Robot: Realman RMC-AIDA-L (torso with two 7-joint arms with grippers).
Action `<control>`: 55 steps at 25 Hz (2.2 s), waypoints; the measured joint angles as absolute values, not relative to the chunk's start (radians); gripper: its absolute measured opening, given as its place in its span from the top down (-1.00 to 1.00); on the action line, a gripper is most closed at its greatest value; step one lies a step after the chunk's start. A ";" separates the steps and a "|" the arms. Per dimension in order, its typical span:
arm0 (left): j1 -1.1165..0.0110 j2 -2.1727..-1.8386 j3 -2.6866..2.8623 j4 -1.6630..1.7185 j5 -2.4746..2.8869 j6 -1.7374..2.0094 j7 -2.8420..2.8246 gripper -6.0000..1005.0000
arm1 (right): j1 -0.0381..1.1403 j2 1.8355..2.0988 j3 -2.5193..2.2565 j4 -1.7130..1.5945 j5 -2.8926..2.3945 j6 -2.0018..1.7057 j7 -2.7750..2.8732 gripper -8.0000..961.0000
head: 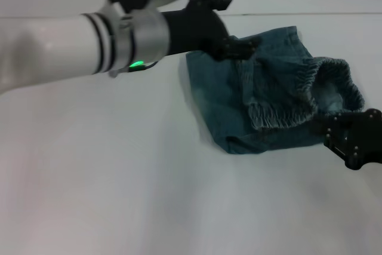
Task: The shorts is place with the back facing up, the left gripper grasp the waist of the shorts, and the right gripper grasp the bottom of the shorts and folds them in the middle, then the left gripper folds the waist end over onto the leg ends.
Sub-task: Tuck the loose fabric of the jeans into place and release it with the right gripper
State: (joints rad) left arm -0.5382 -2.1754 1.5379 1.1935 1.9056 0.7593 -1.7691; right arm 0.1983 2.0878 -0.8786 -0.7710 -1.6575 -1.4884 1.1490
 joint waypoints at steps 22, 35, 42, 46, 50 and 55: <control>-0.256 -2.164 0.811 0.653 1.470 1.540 -1.013 -0.62 | 0.585 2.099 -1.366 -1.630 -2.691 -1.804 2.219 -0.55; -0.252 -2.163 0.760 0.629 1.550 1.534 -1.004 -0.61 | 0.620 2.109 -1.699 -1.552 -2.897 -1.570 2.416 -0.67; -0.255 -2.162 0.759 0.628 1.550 1.522 -0.999 -0.61 | 0.631 2.111 -1.807 -1.432 -2.899 -1.461 2.469 -0.67; -0.257 -2.161 0.758 0.627 1.549 1.513 -0.998 -0.61 | 0.629 2.111 -1.829 -1.414 -2.916 -1.413 2.485 -0.66; -0.258 -2.161 0.758 0.618 1.549 1.509 -0.998 -0.61 | 0.631 2.111 -1.845 -1.372 -2.930 -1.368 2.490 -0.66; -0.255 -2.162 0.758 0.617 1.545 1.509 -0.997 -0.61 | 0.635 2.109 -1.849 -1.339 -2.931 -1.317 2.491 -0.66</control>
State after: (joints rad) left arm -0.2548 -2.1620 0.7577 0.6167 1.5452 1.5088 -0.9975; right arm 0.6345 2.1093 -1.8489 -1.3394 -2.9309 -1.3169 2.4913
